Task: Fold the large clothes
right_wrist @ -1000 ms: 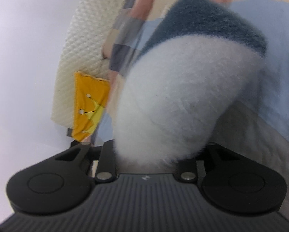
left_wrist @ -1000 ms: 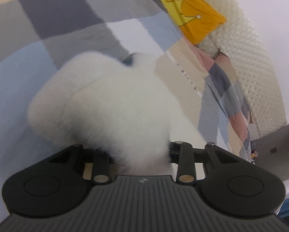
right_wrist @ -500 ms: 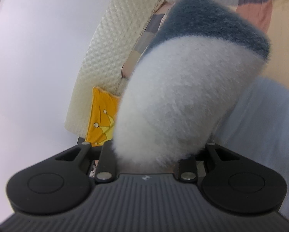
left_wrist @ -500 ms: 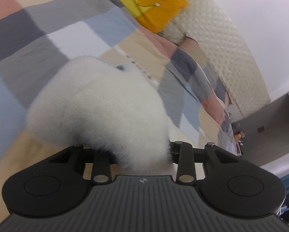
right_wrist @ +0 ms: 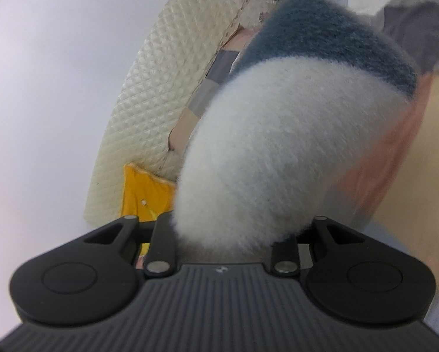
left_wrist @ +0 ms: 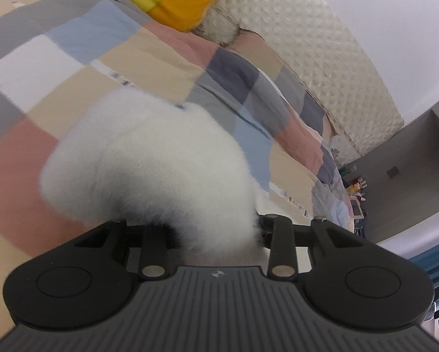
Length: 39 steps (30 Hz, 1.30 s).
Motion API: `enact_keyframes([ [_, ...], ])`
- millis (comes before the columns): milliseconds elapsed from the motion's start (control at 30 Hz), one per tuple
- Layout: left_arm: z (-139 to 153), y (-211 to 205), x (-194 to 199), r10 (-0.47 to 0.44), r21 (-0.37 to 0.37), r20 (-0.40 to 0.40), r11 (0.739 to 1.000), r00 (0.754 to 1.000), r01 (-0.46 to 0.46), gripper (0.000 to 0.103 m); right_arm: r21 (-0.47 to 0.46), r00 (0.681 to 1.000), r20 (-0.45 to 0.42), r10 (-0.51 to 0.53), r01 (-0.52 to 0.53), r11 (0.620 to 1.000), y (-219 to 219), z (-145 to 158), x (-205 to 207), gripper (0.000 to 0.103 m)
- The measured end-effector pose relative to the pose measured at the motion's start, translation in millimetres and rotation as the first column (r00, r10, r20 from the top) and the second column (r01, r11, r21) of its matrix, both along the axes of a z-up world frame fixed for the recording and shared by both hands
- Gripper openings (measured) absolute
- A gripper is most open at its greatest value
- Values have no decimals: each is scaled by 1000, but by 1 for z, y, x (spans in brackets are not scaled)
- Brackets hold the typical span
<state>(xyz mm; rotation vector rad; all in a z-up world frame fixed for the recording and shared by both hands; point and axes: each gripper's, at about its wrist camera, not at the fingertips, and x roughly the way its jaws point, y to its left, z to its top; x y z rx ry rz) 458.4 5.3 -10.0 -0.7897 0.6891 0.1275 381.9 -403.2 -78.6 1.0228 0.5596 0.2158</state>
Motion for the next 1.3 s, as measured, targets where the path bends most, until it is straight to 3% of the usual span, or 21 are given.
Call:
enact_keyframes([
  [367, -36, -58, 134, -174, -18, 23, 985, 984, 174, 39, -135, 997, 51, -54, 61, 989, -44, 12, 97, 33],
  [500, -68, -63, 168, -208, -65, 48, 975, 977, 211, 40, -157, 996, 41, -81, 86, 984, -43, 1, 141, 33],
  [600, -95, -67, 186, -215, -55, 37, 975, 976, 216, 40, -169, 997, 14, -80, 81, 982, -44, -18, 158, 33],
  [767, -139, -64, 190, -284, -20, 44, 958, 958, 286, 41, -178, 998, -38, -59, 52, 983, -57, -64, 157, 34],
  [867, -156, -57, 177, -306, -23, 82, 951, 949, 308, 42, -156, 998, -11, -63, 60, 986, -61, -89, 143, 34],
  [1067, -181, -45, 156, -315, -64, 61, 946, 947, 319, 43, -159, 998, -54, -29, 20, 987, -62, -106, 122, 34],
  [1300, -208, -46, 125, -351, -17, 33, 936, 936, 351, 52, -119, 992, -122, -38, 23, 993, -61, -150, 96, 38],
])
